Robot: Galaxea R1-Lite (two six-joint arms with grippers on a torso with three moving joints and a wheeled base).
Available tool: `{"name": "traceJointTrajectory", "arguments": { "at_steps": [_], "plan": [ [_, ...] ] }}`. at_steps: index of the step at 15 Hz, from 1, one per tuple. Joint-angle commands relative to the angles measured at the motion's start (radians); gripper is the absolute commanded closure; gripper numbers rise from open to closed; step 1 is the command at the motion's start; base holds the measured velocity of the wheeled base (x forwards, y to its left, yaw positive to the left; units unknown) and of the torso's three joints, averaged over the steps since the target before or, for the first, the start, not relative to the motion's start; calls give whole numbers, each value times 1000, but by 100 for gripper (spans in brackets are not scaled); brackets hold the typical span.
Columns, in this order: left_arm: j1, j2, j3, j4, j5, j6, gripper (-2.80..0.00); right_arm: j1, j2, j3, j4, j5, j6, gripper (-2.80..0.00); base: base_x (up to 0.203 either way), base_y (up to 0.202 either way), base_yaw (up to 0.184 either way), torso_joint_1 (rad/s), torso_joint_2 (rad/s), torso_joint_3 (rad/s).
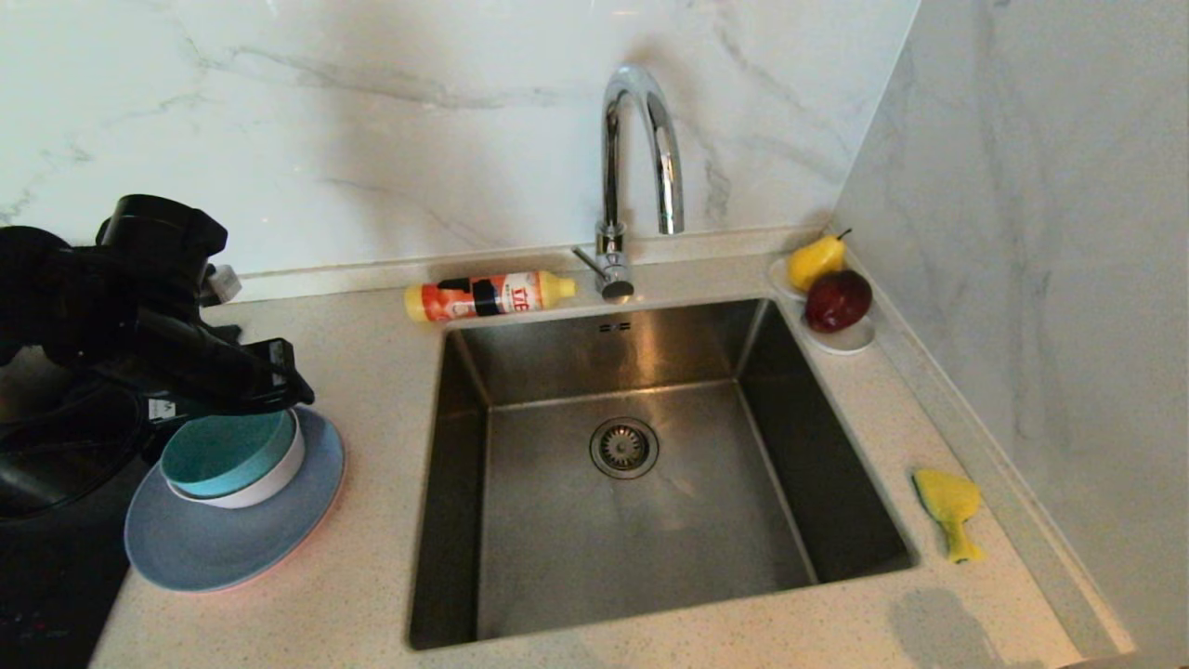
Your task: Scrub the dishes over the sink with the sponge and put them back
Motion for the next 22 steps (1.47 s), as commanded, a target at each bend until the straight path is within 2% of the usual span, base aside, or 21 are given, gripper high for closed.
{"name": "traceJointTrajectory", "arguments": {
  "at_steps": [1, 3, 4, 5, 8, 11, 14, 16, 17, 19, 22],
  "plan": [
    [1, -38, -27, 3, -2, -12, -280, 0, 1, 0, 0, 1, -1, 0, 0, 0, 0, 0, 0, 0],
    [1, -75, -75, 11, -3, -21, -280, 0, 1, 0, 0, 1, -1, 0, 0, 0, 0, 0, 0, 0],
    [1, -87, -80, 8, -4, -22, 0, 0, 1, 0, 0, 1, -1, 0, 0, 0, 0, 0, 0, 0],
    [1, -101, -81, 2, -19, -17, 0, 0, 1, 0, 0, 1, -1, 0, 0, 0, 0, 0, 0, 0],
    [1, -124, -113, -74, -157, -13, 0, 0, 1, 0, 0, 1, -1, 0, 0, 0, 0, 0, 0, 0],
    [-28, -183, -117, -194, -185, -5, 0, 0, 1, 0, 0, 1, -1, 0, 0, 0, 0, 0, 0, 0],
    [-36, -284, -103, -241, -216, 30, 0, 0, 1, 0, 0, 0, 0, 0, 0, 0, 0, 0, 0, 0],
    [-36, -399, -36, -243, -201, 62, 0, 0, 1, 0, 0, 0, -1, 0, 0, 0, 0, 0, 0, 0],
    [-36, -477, 24, -245, -162, 74, 0, 0, 1, 0, 0, -1, -1, 0, 0, 0, 0, 0, 0, 0],
    [-35, -646, 181, -252, -83, 96, 0, 0, 1, 0, 0, 1, -1, 0, 0, 0, 0, 0, 0, 0],
    [-36, -953, 441, -281, -36, 133, 0, 0, 1, 0, 0, 1, -1, 0, 0, 0, 0, 0, 0, 0]
  ]
}}
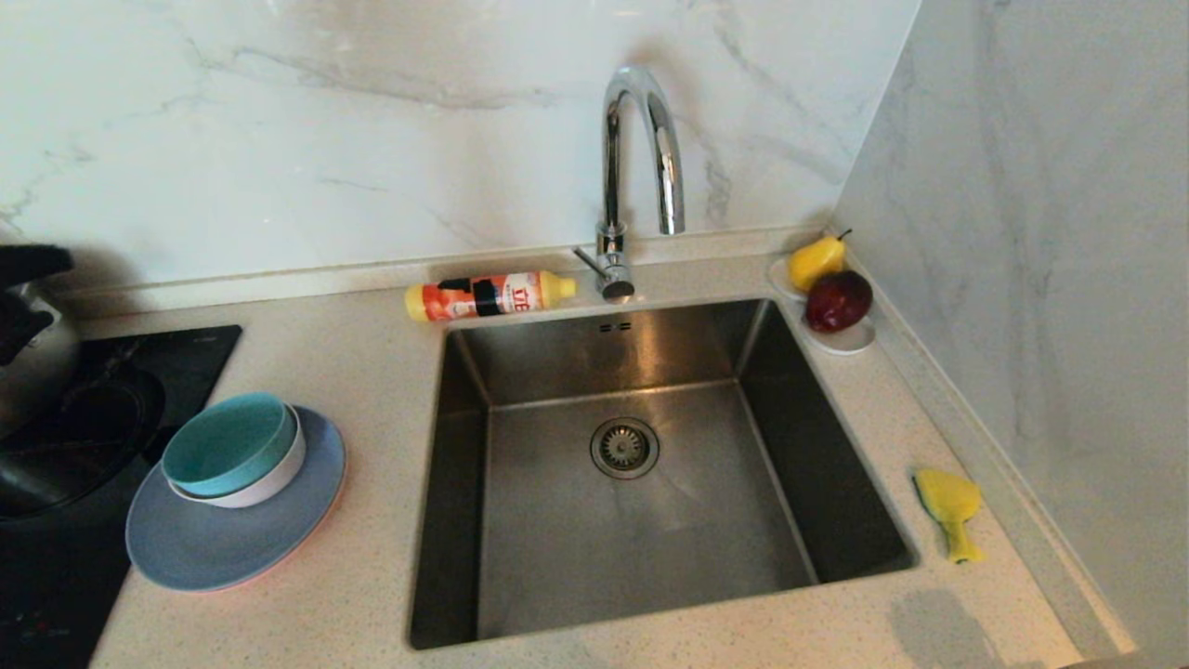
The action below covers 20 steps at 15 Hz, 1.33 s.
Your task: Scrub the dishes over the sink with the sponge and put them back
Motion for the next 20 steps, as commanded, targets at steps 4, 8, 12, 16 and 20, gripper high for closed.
{"name": "traceJointTrajectory", "arguments": {
  "at_steps": [4, 8, 12, 16, 20],
  "plan": [
    [26, -563, 592, -129, -16, 124, 0, 0, 1, 0, 0, 0, -1, 0, 0, 0, 0, 0, 0, 0],
    [42, -789, 939, -233, -131, 192, 0, 0, 1, 0, 0, 0, -1, 0, 0, 0, 0, 0, 0, 0],
    [9, -990, 1069, -164, -119, 211, 0, 0, 1, 0, 0, 1, -1, 0, 0, 0, 0, 0, 0, 0],
    [-2, -1050, 1057, -89, -103, 246, 0, 0, 1, 0, 0, 0, 1, 0, 0, 0, 0, 0, 0, 0],
    [-2, -1050, 1061, -102, -104, 241, 0, 0, 1, 0, 0, 1, 1, 0, 0, 0, 0, 0, 0, 0]
  ]
}}
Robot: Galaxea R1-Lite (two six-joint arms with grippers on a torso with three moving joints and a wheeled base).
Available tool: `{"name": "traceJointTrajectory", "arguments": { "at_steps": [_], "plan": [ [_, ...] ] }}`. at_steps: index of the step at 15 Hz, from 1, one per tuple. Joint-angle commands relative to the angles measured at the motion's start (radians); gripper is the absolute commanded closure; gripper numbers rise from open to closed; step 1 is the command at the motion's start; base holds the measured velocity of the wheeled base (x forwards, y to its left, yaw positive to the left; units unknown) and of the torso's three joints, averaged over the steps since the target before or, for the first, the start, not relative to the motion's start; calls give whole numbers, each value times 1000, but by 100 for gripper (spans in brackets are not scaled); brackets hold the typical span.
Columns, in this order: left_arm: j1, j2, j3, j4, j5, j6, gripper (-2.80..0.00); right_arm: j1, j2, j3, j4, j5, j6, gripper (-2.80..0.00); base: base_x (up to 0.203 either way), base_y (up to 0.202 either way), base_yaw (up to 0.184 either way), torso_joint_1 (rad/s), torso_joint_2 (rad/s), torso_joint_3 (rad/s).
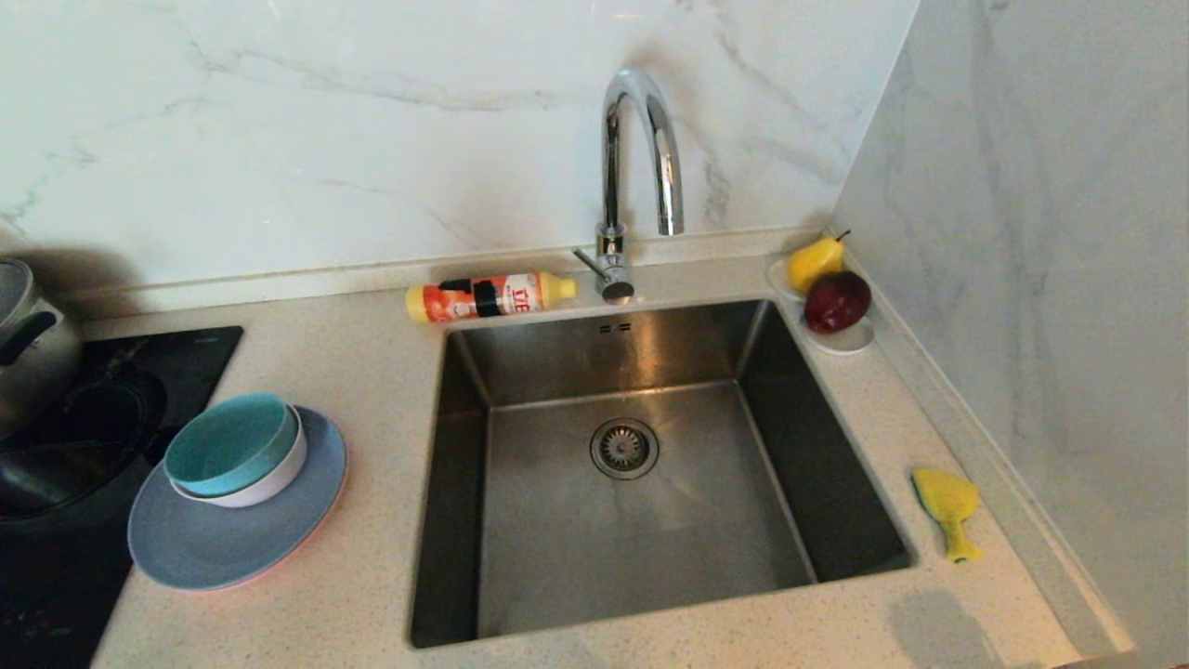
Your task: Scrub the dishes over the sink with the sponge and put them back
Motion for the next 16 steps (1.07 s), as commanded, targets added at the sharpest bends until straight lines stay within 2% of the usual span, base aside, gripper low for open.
{"name": "traceJointTrajectory", "arguments": {
  "at_steps": [1, 16],
  "plan": [
    [0, -2, 1, 4, 3, -14, 0, 0, 1, 0, 1, 1, 0, 0, 0, 0, 0, 0, 0, 0],
    [0, -2, 1, 3, 3, -23, 0, 0, 0, 2, -4, 1, 3, 0, 0, 0, 0, 0, 0, 0]
  ]
}}
